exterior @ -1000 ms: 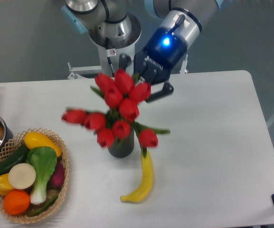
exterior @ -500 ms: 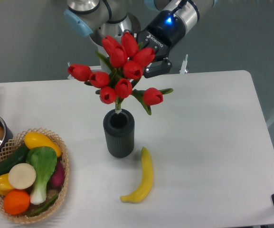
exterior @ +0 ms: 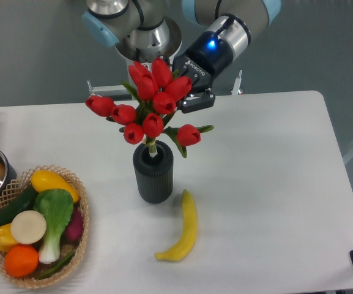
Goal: Insert the flowers into the vase
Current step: 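Open the gripper and release the tulips, pushing them down into the vase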
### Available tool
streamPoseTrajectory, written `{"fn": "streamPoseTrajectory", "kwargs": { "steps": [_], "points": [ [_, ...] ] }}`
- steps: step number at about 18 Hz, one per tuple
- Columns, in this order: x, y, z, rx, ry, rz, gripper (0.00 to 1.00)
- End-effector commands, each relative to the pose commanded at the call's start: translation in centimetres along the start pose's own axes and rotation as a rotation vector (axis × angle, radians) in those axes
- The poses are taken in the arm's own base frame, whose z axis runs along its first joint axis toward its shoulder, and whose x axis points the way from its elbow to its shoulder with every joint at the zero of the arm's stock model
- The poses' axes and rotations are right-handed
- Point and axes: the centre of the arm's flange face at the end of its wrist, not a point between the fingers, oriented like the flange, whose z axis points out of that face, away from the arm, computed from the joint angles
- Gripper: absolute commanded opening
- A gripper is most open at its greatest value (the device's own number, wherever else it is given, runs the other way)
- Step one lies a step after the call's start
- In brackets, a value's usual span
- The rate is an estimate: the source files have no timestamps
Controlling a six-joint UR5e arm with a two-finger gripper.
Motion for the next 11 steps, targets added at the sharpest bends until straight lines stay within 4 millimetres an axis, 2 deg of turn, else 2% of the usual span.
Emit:
{"fn": "streamPoseTrajectory", "kwargs": {
  "steps": [7,11],
  "points": [
    [1.1,4.4,0.4,-0.013,0.007,0.025,0.07],
    [1.3,5.6,0.5,-0.015,0.01,0.007,0.13]
  ]
}}
